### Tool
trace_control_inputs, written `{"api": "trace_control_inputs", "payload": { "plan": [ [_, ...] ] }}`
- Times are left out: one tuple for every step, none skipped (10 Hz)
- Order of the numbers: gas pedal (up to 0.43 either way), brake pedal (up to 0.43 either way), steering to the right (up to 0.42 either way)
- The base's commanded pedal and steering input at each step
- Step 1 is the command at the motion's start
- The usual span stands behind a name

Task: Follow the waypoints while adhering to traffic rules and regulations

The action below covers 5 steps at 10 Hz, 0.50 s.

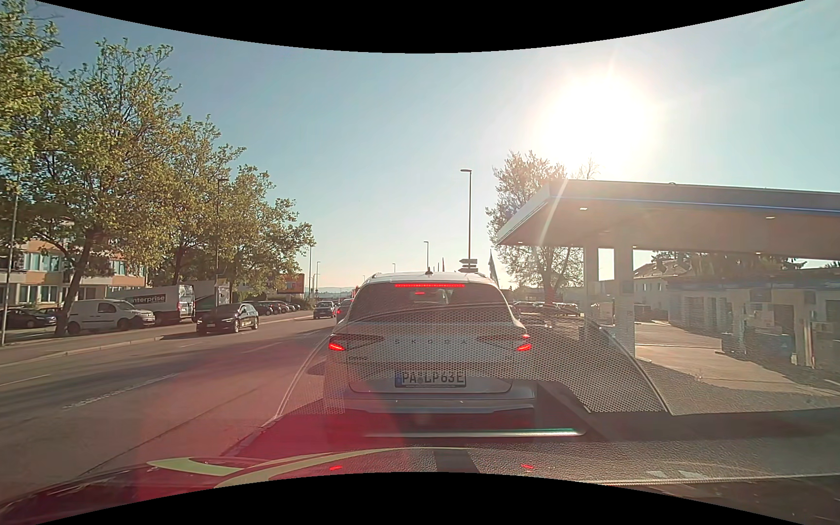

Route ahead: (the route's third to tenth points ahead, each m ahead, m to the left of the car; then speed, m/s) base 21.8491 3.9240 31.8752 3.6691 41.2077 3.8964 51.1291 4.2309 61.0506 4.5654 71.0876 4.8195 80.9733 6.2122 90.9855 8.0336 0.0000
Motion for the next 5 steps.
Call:
{"api": "trace_control_inputs", "payload": {
  "plan": [
    [0.0, 0.244, -0.007],
    [0.0, 0.25, -0.007],
    [0.0, 0.244, -0.007],
    [0.0, 0.244, -0.007],
    [0.0, 0.244, -0.007]
  ]
}}
